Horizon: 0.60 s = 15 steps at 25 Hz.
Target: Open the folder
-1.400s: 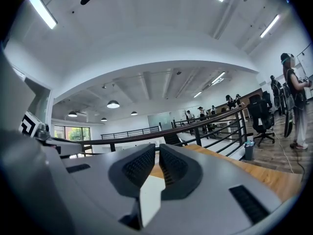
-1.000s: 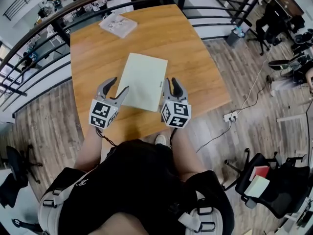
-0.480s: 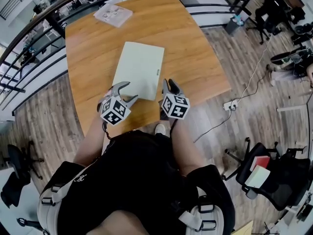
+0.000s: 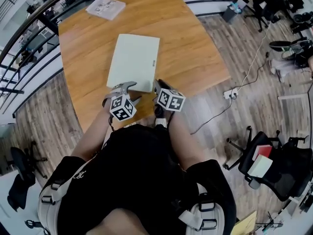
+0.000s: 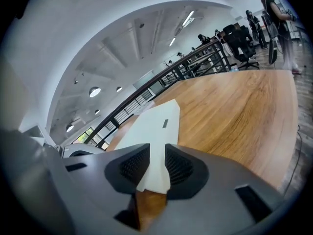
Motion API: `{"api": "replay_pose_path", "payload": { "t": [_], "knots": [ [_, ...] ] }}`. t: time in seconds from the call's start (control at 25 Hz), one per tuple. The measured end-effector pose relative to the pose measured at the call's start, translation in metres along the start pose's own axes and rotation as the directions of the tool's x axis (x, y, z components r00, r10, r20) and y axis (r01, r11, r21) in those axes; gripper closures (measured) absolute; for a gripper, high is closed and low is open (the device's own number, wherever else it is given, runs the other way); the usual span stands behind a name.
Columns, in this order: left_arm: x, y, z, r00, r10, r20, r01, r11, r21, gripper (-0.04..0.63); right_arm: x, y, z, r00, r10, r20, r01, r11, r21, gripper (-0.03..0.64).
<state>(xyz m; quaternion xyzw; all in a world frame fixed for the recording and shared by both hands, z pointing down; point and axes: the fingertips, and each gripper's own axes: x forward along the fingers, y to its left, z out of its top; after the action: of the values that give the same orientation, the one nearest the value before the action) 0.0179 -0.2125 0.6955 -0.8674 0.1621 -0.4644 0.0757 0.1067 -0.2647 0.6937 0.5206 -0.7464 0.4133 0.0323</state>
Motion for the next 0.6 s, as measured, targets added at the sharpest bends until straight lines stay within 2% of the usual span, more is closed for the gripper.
{"api": "replay_pose_path", "payload": {
  "t": [0.28, 0.52, 0.6],
  "knots": [
    [0.023, -0.001, -0.023, 0.996, -0.021, -0.084, 0.026, 0.998, 0.061, 0.328, 0.009, -0.007, -0.023, 0.997, 0.02, -0.074, -0.014, 0.997, 0.082, 0.54],
    [0.031, 0.004, -0.026, 0.996, 0.013, -0.084, -0.006, 0.997, 0.08, 0.331, 0.017, -0.004, -0.033, 0.993, 0.066, -0.1, -0.053, 0.99, 0.132, 0.54],
    [0.032, 0.008, -0.026, 0.996, 0.049, -0.076, -0.044, 0.996, 0.073, 0.347, 0.02, -0.002, -0.037, 0.991, 0.087, -0.105, -0.069, 0.985, 0.16, 0.54]
  ]
}}
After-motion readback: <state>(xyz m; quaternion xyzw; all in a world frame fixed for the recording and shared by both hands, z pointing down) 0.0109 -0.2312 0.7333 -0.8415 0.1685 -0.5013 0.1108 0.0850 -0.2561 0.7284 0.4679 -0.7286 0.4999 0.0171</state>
